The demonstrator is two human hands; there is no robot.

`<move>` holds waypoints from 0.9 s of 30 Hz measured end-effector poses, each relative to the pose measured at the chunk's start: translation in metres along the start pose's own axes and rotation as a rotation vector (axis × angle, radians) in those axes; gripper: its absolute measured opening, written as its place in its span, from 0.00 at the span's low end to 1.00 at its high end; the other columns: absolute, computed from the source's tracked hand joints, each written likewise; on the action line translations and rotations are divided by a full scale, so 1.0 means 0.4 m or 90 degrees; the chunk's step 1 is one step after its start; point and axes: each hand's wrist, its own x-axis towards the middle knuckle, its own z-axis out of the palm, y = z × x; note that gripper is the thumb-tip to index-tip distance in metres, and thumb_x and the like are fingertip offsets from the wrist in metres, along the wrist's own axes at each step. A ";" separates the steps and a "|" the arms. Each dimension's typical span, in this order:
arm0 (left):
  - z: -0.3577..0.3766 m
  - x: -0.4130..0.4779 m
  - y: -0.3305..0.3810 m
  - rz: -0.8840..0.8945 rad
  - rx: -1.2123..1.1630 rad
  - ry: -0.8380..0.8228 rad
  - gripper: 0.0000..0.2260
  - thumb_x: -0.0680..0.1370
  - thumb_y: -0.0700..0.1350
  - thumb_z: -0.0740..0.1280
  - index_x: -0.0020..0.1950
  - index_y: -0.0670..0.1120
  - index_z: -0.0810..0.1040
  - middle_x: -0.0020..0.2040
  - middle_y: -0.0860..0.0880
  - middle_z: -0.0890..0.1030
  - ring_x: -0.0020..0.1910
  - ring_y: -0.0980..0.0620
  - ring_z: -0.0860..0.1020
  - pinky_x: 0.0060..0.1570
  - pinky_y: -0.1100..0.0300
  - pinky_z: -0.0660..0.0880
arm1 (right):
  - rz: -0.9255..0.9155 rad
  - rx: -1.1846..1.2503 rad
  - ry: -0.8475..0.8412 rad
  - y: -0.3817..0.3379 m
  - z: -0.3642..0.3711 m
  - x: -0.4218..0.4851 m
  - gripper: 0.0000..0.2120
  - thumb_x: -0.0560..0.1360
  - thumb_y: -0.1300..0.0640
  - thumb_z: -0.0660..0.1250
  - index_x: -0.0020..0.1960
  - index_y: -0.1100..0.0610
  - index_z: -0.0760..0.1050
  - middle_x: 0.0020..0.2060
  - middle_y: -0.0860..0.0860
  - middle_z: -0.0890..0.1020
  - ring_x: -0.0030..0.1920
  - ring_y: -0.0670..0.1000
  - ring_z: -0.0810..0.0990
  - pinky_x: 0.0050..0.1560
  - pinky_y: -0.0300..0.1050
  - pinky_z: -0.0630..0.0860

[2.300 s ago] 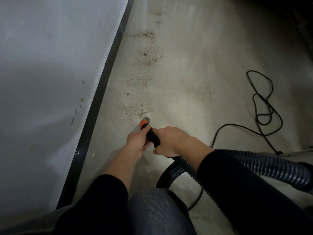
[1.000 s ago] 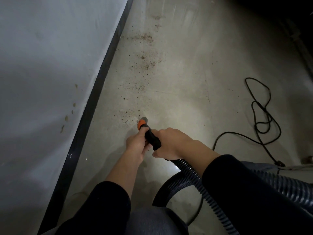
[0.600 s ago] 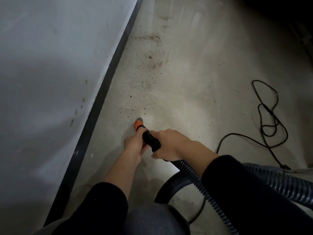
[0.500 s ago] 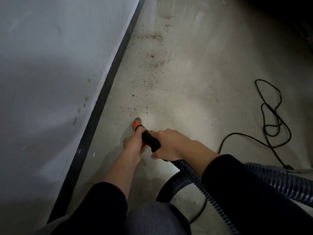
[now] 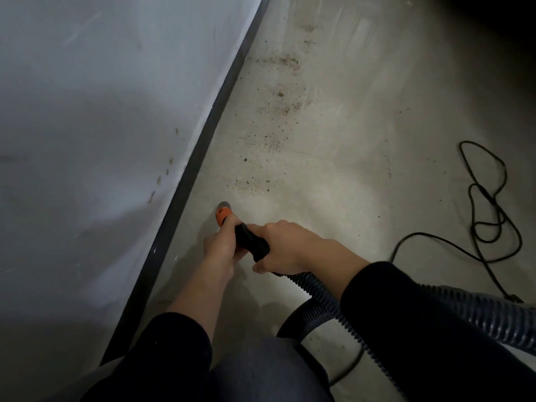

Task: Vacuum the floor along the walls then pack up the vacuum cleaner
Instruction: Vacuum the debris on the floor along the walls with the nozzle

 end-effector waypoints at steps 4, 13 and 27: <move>-0.012 0.005 0.005 0.007 -0.005 0.011 0.10 0.76 0.47 0.67 0.49 0.40 0.78 0.52 0.39 0.82 0.50 0.44 0.82 0.47 0.53 0.80 | -0.011 -0.005 0.006 -0.009 0.006 0.014 0.22 0.72 0.52 0.70 0.64 0.53 0.69 0.38 0.51 0.78 0.37 0.52 0.78 0.39 0.47 0.78; -0.031 0.021 0.027 0.034 -0.033 0.084 0.07 0.77 0.45 0.68 0.49 0.41 0.75 0.50 0.41 0.81 0.47 0.46 0.81 0.50 0.53 0.80 | -0.023 -0.006 0.035 -0.029 0.015 0.062 0.23 0.73 0.53 0.68 0.67 0.52 0.68 0.38 0.52 0.78 0.35 0.52 0.78 0.37 0.46 0.77; -0.055 0.028 0.065 0.068 -0.064 0.171 0.08 0.76 0.43 0.69 0.39 0.44 0.74 0.42 0.44 0.80 0.43 0.48 0.81 0.50 0.53 0.80 | -0.046 -0.003 0.047 -0.065 0.021 0.127 0.29 0.73 0.52 0.68 0.72 0.50 0.63 0.41 0.52 0.78 0.37 0.52 0.77 0.34 0.44 0.72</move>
